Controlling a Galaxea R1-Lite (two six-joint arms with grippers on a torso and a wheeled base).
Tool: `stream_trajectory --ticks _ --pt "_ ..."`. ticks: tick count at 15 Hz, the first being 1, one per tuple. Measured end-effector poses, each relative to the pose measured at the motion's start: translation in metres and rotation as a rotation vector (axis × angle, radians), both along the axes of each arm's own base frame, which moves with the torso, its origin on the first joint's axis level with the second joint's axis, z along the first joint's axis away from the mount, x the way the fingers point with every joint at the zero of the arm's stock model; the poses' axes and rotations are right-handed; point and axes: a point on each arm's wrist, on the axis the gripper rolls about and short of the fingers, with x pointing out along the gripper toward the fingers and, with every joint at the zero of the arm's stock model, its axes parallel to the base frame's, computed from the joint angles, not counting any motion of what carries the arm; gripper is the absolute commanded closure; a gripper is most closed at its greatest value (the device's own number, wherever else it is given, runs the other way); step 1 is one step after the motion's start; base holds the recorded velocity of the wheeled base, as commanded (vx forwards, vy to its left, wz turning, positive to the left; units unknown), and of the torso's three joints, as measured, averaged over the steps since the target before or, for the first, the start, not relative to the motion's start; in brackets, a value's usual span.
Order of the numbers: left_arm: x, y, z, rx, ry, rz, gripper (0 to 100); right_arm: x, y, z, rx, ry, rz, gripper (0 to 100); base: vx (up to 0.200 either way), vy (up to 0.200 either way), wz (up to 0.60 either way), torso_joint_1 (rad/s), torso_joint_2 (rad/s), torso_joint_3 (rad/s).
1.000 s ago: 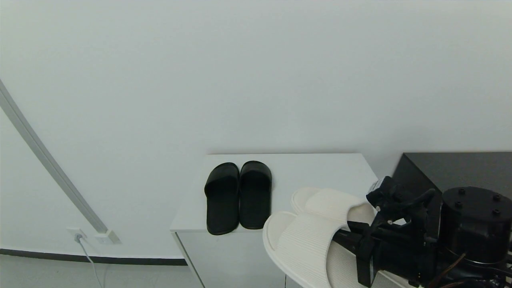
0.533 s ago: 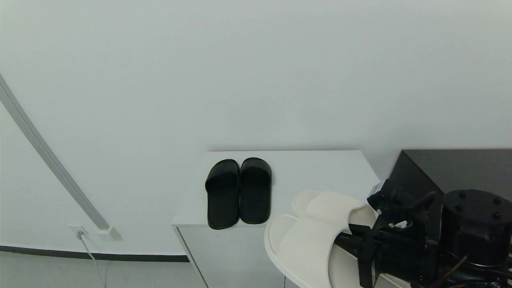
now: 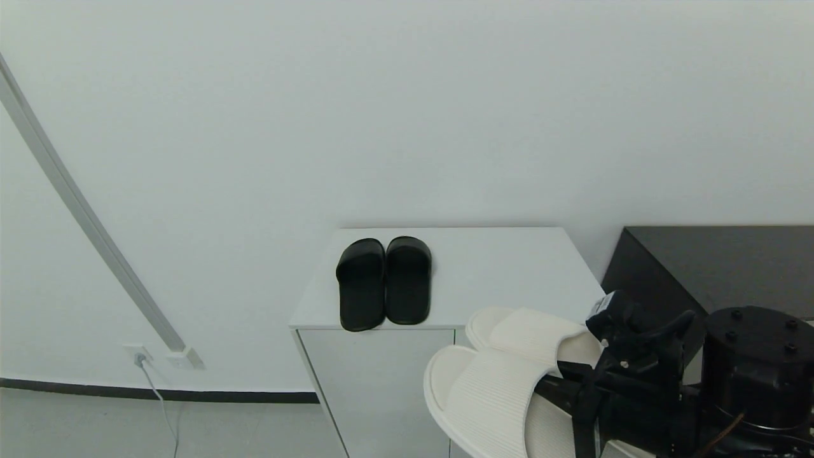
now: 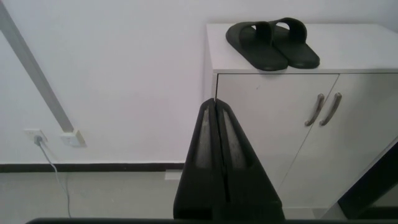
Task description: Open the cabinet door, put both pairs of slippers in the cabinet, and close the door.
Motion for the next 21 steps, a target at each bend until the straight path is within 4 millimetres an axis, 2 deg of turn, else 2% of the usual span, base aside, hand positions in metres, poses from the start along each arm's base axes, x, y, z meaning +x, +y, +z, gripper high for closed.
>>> stream_trajectory --ticks 13,21 --pt "0.0 0.0 0.0 0.0 0.0 0.001 100 -0.0001 0.0005 -0.003 -0.009 0.008 0.004 100 0.0 0.0 0.0 -0.006 0.01 0.007" --pt "0.0 0.0 0.0 0.001 0.0 0.0 100 -0.0006 0.0 -0.0081 -0.027 0.022 0.004 100 0.0 0.0 0.0 -0.15 0.34 0.185"
